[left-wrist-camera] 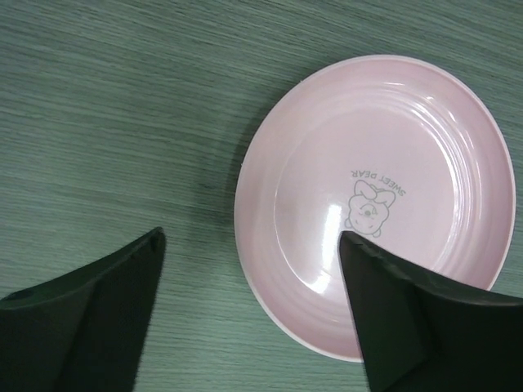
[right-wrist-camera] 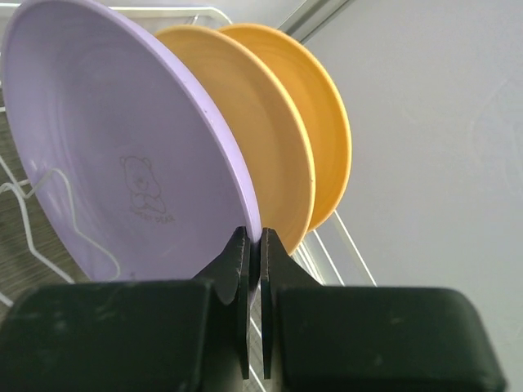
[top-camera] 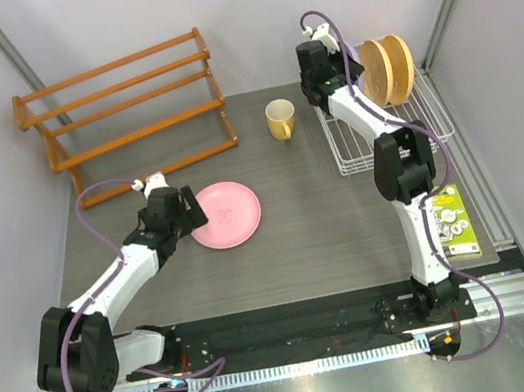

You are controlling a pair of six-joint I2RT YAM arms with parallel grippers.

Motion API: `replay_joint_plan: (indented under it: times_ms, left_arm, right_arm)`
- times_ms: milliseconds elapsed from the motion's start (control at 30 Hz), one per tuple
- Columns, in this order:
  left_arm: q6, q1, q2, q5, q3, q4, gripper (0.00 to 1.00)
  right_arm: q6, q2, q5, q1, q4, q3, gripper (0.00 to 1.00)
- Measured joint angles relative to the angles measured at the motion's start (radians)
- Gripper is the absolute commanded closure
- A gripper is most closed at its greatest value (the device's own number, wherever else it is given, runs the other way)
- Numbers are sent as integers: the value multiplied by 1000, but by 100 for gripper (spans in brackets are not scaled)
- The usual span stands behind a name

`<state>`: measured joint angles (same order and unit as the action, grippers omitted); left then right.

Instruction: Unload the plates from the dish rack

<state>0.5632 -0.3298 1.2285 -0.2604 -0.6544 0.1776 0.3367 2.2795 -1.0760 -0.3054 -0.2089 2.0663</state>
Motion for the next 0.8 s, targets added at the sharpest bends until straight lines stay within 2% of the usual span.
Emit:
replay_joint_plan:
  times_ms: [367,667,800]
  left_arm:
    - [-3,0,0,11,-21,1,0]
    - [-2,0,0,40,-66,1,1]
    - [1,0,0,64,-67,-5,1]
  right_arm:
    - [180,-52,-98,-23,264,-133,99]
    - [193,-272,-122,-32,305,-204,99]
    - [93,-378,-80,-49,199,-203,99]
